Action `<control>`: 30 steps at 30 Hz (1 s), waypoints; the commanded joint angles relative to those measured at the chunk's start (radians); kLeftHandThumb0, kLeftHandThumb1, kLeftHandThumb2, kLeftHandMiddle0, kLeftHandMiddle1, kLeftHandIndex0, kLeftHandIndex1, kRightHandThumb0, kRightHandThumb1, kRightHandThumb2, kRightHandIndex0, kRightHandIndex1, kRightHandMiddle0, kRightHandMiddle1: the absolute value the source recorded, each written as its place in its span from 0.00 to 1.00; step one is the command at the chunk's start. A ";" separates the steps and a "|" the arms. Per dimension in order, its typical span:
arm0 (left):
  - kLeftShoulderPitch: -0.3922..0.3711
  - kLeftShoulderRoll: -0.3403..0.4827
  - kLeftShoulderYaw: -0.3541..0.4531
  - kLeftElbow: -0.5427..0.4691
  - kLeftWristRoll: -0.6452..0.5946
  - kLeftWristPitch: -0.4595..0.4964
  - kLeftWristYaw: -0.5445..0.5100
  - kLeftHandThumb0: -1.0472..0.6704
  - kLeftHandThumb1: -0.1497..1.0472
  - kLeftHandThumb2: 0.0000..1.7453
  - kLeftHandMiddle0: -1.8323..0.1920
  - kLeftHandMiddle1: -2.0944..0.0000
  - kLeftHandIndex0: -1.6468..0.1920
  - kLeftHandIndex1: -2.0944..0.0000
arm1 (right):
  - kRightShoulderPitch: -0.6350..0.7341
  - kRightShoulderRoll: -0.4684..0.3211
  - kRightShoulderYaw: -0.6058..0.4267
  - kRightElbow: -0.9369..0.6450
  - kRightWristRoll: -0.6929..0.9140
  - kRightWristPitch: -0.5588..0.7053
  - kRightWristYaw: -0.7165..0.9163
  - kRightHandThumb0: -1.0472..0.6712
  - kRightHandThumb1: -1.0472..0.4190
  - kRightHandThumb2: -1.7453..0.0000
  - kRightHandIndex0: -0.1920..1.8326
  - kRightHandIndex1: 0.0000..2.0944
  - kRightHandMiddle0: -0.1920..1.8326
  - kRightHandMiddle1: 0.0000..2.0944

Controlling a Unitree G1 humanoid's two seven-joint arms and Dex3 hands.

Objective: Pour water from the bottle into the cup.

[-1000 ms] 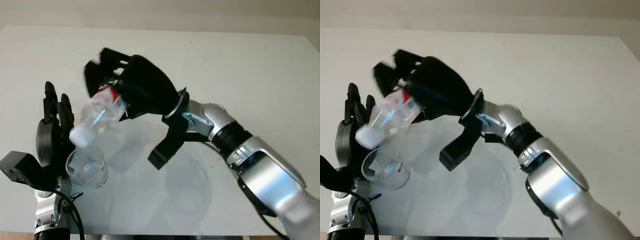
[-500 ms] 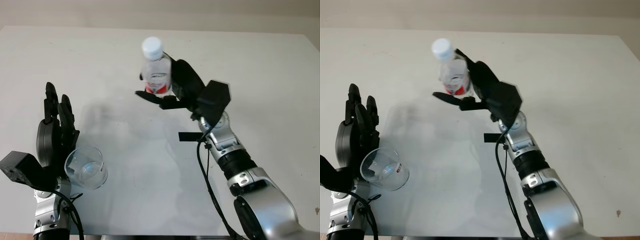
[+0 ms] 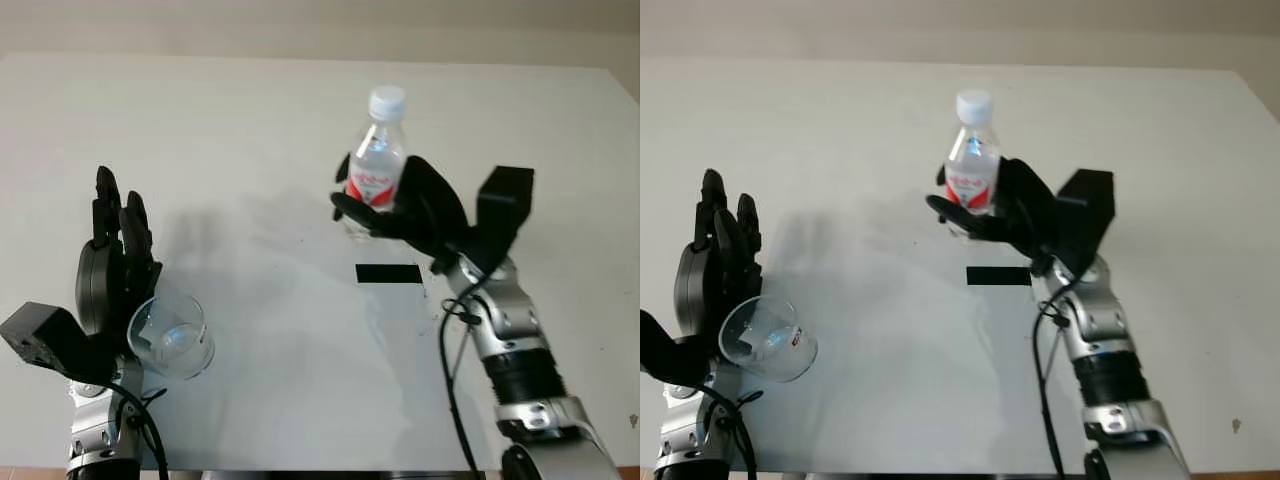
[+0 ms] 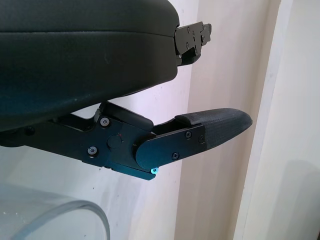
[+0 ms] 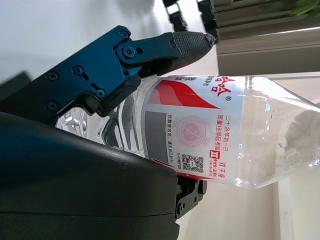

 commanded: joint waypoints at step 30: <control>0.035 0.007 0.015 -0.007 -0.031 0.022 -0.031 0.18 1.00 0.38 0.99 0.98 1.00 1.00 | 0.113 0.077 -0.019 0.265 -0.138 -0.232 -0.107 0.27 0.00 0.74 0.58 1.00 0.38 1.00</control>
